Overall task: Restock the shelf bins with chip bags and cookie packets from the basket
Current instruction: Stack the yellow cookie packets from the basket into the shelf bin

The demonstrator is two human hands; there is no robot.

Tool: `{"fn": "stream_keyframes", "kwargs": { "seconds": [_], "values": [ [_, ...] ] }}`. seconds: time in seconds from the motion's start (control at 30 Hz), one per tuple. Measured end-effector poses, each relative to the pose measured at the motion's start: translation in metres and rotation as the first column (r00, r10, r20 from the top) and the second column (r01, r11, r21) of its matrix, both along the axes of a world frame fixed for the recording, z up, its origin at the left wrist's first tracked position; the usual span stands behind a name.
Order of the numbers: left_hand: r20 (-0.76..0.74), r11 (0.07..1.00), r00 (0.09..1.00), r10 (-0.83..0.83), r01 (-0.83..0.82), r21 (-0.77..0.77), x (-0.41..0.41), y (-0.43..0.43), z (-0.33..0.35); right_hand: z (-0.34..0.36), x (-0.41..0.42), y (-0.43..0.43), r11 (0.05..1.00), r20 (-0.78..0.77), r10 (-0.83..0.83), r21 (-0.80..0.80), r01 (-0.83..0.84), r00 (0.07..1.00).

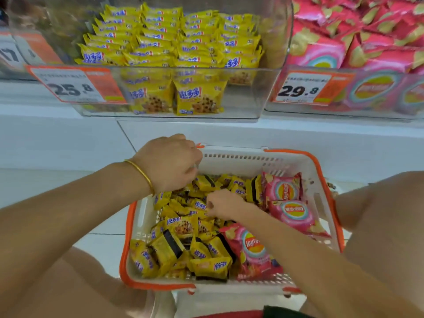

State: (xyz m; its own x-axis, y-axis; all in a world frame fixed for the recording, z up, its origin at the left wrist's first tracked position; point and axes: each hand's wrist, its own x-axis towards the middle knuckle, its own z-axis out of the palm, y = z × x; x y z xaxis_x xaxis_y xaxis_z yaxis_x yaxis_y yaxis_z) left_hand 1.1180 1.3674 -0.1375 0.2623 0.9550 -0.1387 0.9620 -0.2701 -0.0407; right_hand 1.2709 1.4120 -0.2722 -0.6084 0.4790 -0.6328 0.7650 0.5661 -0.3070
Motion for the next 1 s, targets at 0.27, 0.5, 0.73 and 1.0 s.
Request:
{"fn": "stream_keyframes", "kwargs": {
  "seconds": [0.27,0.5,0.73,1.0],
  "values": [
    [-0.023,0.996,0.999,0.035,-0.037,-0.087,0.003,0.004,-0.003,-0.067,0.006,-0.022,0.998,0.080,-0.064,0.006,0.064,0.995],
    [-0.020,0.983,0.996,0.087,-0.089,-0.163,0.004,0.012,-0.007,-0.052,0.009,-0.011,0.983,-0.088,-0.173,-0.072,0.167,0.981],
    [0.070,0.930,0.980,0.187,-0.154,-0.334,0.003,0.021,-0.013,0.048,0.044,0.033,0.897,-0.375,-0.433,-0.266,0.352,0.820],
    [0.543,0.929,0.778,0.317,-0.139,-0.342,0.023,0.033,0.021,0.135,0.063,0.042,0.765,-0.502,-0.606,-0.582,0.278,0.617]
  ]
}}
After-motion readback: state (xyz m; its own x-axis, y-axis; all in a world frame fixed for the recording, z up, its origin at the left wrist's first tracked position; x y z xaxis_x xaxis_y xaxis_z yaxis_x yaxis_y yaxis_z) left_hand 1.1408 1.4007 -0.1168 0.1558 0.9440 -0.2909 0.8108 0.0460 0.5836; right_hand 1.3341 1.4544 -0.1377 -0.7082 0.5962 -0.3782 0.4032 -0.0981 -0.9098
